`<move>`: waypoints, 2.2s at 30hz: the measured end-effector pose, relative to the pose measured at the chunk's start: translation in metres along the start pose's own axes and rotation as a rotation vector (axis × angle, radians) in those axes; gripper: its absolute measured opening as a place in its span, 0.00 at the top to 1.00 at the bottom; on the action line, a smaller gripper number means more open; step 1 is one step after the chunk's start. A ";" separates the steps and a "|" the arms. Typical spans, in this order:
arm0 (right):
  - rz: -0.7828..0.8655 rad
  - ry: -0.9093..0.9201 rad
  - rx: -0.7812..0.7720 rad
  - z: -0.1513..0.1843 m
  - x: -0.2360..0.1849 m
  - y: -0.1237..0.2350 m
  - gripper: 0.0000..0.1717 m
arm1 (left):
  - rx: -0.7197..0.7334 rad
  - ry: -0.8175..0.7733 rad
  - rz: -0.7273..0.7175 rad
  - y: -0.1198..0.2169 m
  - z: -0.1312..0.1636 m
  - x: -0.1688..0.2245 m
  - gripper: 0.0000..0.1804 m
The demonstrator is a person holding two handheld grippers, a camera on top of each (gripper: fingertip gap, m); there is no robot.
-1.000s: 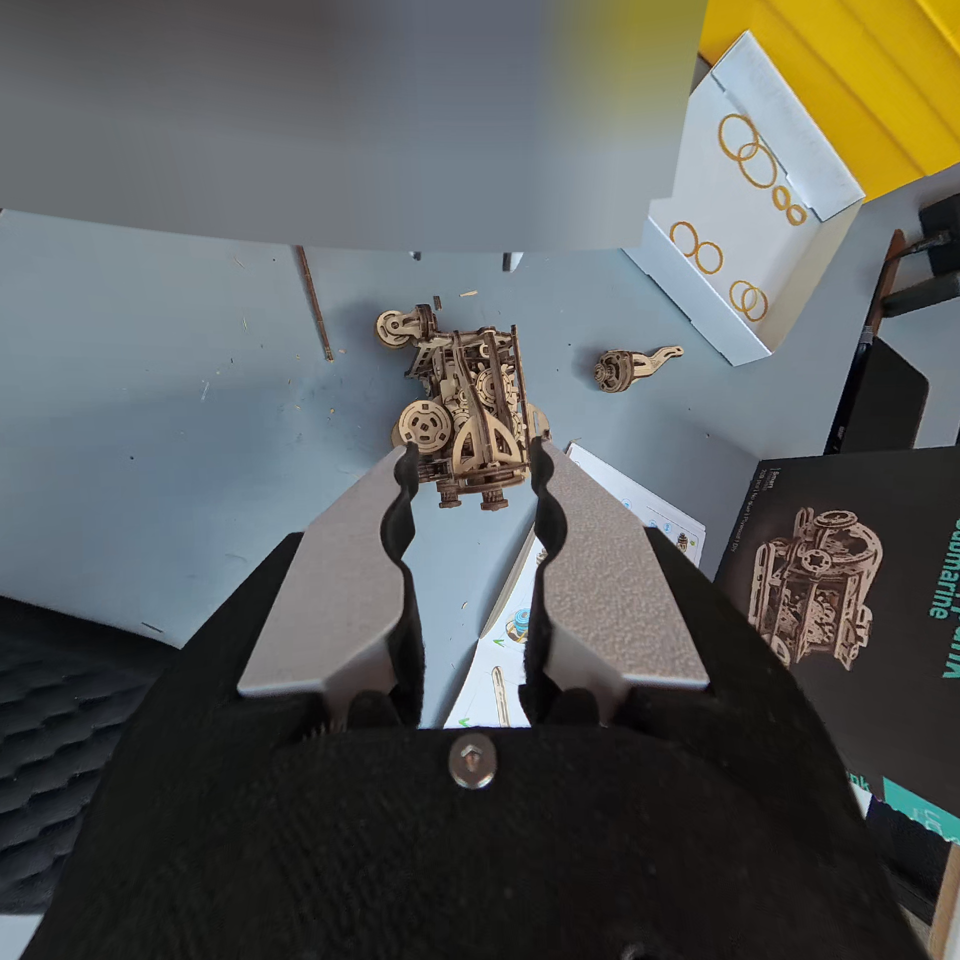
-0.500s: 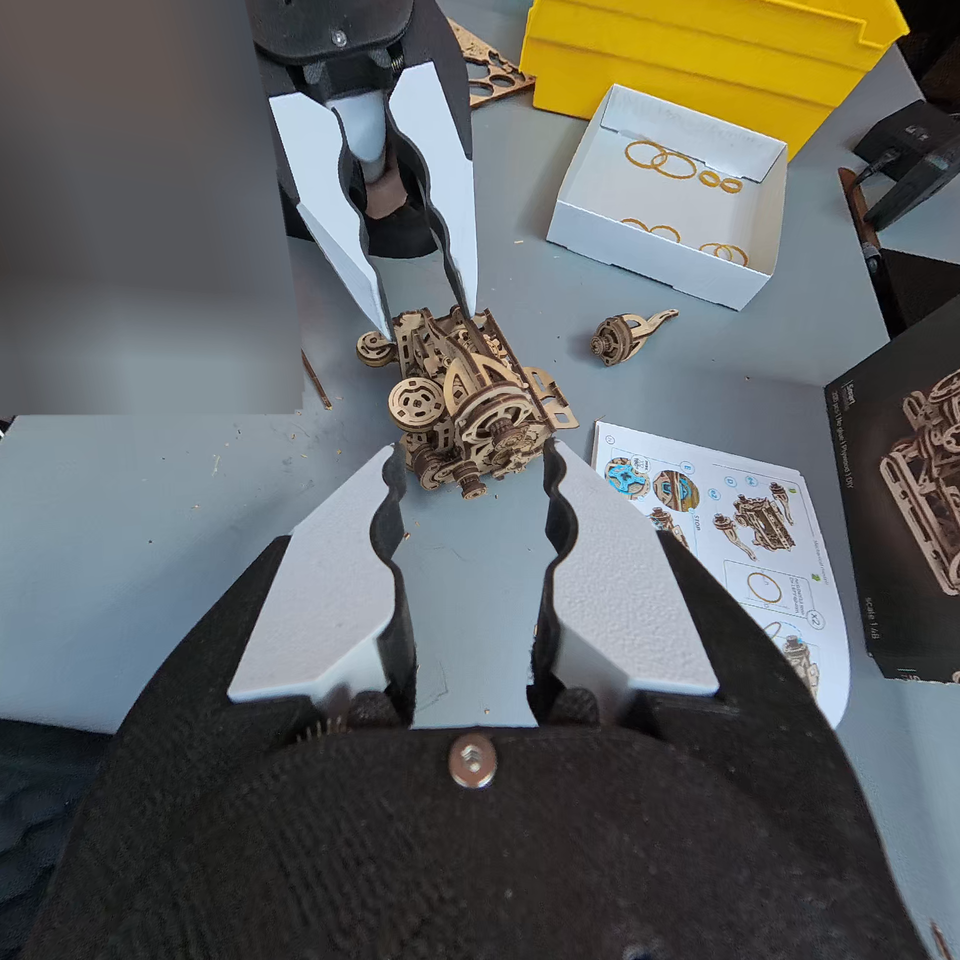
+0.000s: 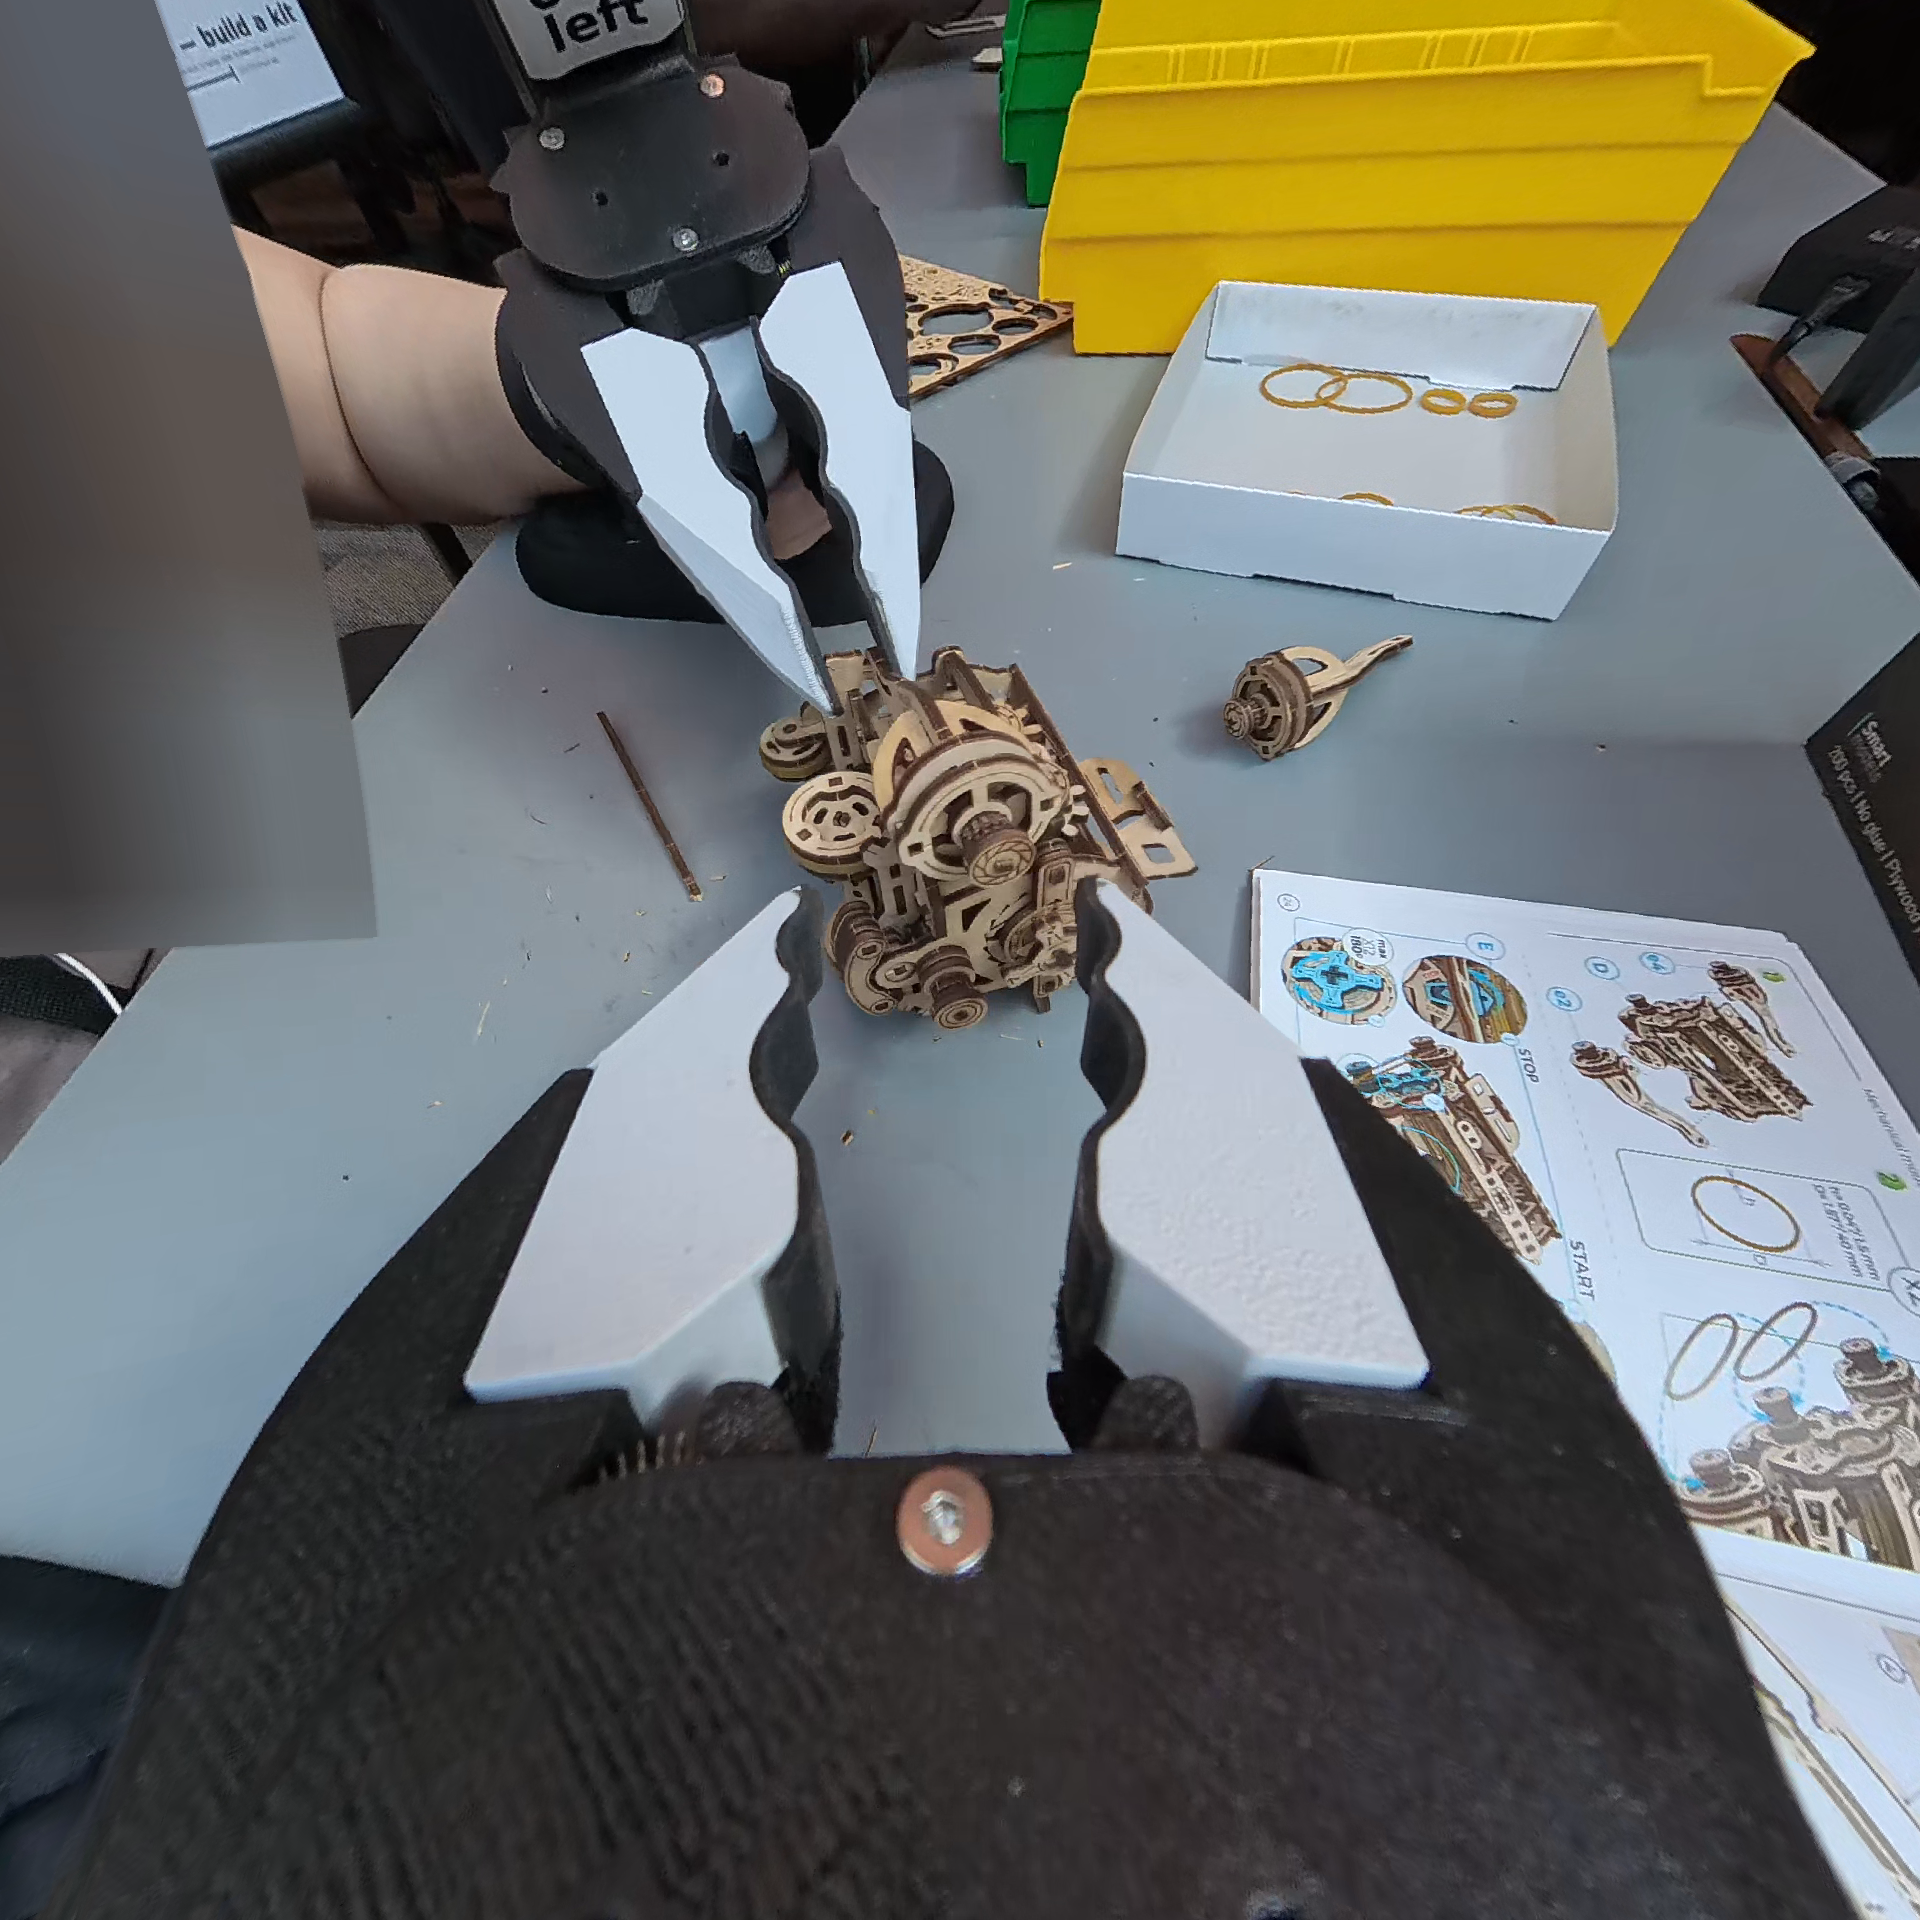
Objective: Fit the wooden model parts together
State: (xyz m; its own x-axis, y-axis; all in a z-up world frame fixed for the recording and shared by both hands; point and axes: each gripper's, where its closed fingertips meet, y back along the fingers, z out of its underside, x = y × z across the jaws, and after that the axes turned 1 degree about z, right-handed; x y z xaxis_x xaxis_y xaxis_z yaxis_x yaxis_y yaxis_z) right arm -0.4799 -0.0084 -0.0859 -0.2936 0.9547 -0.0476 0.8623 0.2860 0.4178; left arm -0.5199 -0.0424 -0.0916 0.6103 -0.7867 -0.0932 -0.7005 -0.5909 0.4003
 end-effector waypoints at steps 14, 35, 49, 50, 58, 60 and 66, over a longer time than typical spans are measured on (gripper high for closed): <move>-0.004 0.000 0.070 0.000 -0.009 -0.009 0.79 | -0.081 -0.062 -0.001 -0.017 -0.016 -0.012 0.91; 0.082 -0.075 0.179 -0.004 -0.007 -0.024 0.81 | -0.017 0.068 0.130 -0.018 -0.012 -0.003 1.00; 0.179 -0.128 0.200 -0.003 -0.002 -0.019 0.83 | -0.010 0.084 0.092 -0.017 -0.012 -0.006 1.00; 0.236 -0.144 0.194 -0.002 0.002 -0.016 0.83 | -0.008 0.090 0.091 -0.017 -0.012 -0.006 1.00; 0.608 -0.120 0.169 -0.010 -0.020 0.009 0.96 | -0.017 0.073 0.083 -0.017 -0.012 -0.002 1.00; 0.671 -0.107 0.133 -0.011 -0.023 0.003 0.94 | -0.007 0.070 0.076 -0.018 -0.015 -0.002 0.99; 0.709 -0.229 0.129 -0.010 -0.023 -0.014 0.94 | -0.022 0.060 0.081 -0.022 -0.016 -0.005 0.99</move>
State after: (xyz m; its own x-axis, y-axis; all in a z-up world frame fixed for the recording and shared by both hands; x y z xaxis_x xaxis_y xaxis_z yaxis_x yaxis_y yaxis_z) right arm -0.4892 -0.0350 -0.0813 0.4309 0.9024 -0.0003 0.8581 -0.4096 0.3097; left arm -0.5016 -0.0232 -0.0854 0.5735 -0.8192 -0.0058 -0.7403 -0.5213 0.4246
